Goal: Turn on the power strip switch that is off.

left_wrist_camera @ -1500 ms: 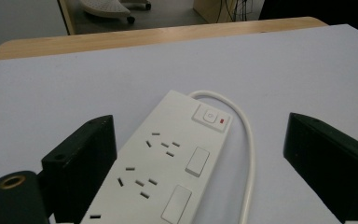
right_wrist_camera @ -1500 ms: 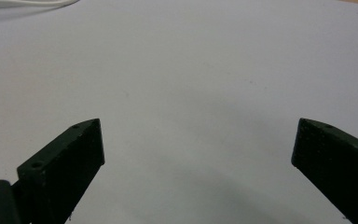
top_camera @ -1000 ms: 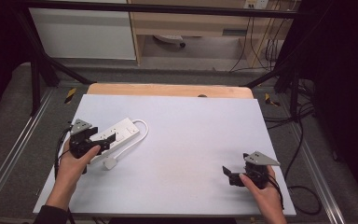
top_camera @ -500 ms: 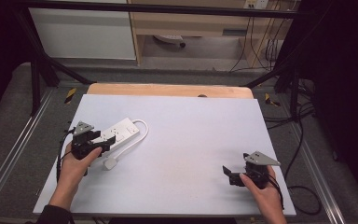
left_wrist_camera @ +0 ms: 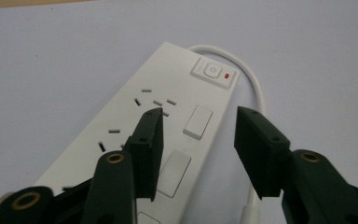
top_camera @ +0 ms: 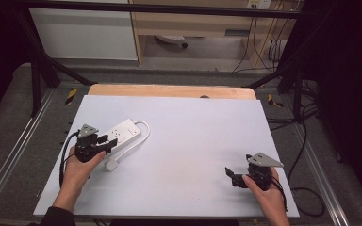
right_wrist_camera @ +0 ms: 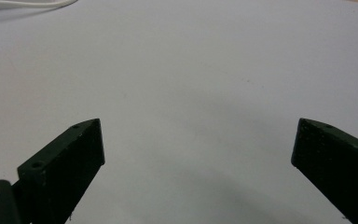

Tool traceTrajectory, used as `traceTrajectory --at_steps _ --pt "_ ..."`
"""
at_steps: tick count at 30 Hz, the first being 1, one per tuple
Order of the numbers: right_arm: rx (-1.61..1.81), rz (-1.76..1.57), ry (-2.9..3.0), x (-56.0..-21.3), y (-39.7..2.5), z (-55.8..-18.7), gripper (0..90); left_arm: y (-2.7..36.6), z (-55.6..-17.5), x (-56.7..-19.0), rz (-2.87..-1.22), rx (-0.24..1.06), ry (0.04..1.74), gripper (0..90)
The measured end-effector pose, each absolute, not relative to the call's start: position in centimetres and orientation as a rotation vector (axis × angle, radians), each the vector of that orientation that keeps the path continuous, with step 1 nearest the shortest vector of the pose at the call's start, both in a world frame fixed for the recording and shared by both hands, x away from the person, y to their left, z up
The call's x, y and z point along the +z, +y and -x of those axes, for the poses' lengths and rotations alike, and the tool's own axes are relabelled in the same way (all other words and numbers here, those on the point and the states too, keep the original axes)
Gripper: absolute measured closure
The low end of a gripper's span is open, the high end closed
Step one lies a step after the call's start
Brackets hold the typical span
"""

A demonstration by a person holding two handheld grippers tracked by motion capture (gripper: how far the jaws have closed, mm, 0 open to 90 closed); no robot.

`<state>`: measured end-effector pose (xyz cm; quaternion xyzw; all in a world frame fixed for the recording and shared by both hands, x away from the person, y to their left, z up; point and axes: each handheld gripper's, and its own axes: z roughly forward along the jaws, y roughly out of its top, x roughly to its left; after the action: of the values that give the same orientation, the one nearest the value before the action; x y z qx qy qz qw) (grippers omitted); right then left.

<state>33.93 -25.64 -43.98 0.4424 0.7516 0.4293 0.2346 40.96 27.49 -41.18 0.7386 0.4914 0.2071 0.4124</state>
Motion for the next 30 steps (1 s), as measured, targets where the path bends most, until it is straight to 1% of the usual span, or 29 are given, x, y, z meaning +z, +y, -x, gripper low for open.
traceTrajectory --at_steps 13,14,15,20,21,22,30 --pt "1.178 -1.216 2.064 -44.0 -25.7 -34.0 3.0 27.7 -41.2 -41.6 -1.866 0.493 1.243 70.7" --pt "1.178 -1.216 2.064 -44.0 -25.7 -34.0 3.0 27.7 -41.2 -41.7 -1.869 0.491 1.243 70.7" --pt "1.181 -1.219 2.062 -44.0 -25.6 -34.0 2.9 27.7 -41.3 -41.8 -1.867 0.482 1.249 73.9" --pt "1.178 -1.215 2.064 -44.0 -25.6 -34.0 3.0 27.6 -41.6 -42.0 -1.882 0.48 1.241 81.7" --pt "1.178 -1.215 2.064 -44.0 -25.6 -34.0 3.0 27.6 -41.6 -42.1 -1.885 0.482 1.238 81.7" --pt "1.178 -1.215 2.066 -44.0 -25.6 -33.9 3.0 27.6 -41.7 -42.2 -1.883 0.482 1.238 84.3" --pt "1.178 -1.215 2.07 -44.0 -25.6 -33.9 3.0 27.8 -42.0 -42.6 -1.894 0.474 1.245 89.8"
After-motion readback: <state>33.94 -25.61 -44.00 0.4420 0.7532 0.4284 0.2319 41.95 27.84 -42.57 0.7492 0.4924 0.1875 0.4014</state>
